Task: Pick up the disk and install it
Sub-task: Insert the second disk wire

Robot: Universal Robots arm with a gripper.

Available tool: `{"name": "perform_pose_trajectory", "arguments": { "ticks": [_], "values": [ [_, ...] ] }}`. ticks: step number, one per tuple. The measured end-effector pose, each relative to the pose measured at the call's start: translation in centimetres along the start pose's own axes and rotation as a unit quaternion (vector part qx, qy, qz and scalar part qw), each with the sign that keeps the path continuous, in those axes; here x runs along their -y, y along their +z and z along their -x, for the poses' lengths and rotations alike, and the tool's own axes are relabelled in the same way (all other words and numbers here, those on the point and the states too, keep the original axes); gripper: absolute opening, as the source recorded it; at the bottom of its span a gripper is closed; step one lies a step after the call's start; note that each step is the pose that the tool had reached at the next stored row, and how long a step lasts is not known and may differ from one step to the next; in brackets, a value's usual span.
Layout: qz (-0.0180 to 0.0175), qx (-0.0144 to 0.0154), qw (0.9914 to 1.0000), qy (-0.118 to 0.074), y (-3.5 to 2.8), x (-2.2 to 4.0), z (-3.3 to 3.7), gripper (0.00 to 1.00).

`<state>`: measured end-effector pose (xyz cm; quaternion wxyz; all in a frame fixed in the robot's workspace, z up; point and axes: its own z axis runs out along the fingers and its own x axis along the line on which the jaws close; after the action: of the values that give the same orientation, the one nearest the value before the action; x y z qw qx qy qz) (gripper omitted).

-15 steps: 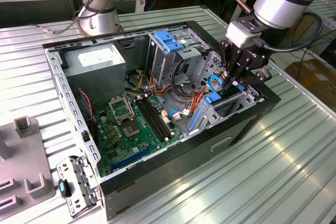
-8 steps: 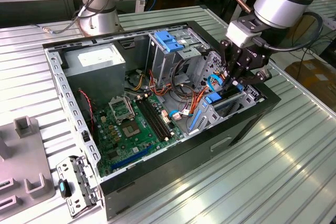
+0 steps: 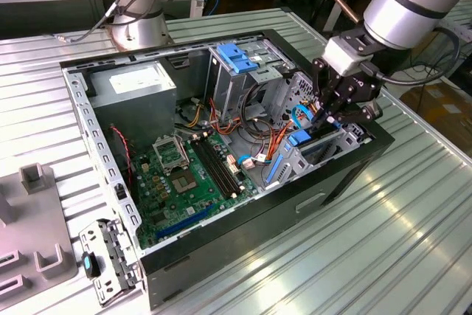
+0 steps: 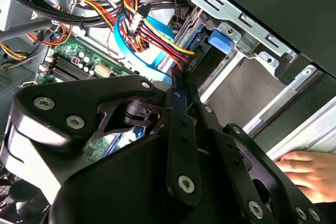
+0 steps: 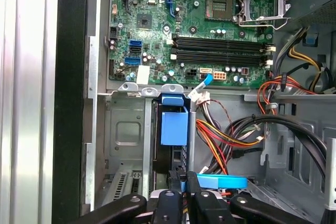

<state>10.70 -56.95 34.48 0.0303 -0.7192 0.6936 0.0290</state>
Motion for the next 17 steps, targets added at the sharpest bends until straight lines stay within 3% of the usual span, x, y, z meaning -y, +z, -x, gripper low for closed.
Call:
{"name": "perform_pose_trajectory", "arguments": {
  "ticks": [7, 15, 16, 17],
  "values": [
    [0.0, 0.0016, 1.0, 0.0, 0.51, -0.01, -0.18, 0.16],
    [-0.0002, 0.0028, 1.0, 0.0, 0.6, 0.0, -0.23, 0.18],
    [-0.0002, 0.0026, 1.0, 0.0, 0.42, 0.0, -0.22, 0.18],
    [-0.0002, 0.002, 1.0, 0.0, 0.04, 0.0, -0.18, 0.24]
  ]
}}
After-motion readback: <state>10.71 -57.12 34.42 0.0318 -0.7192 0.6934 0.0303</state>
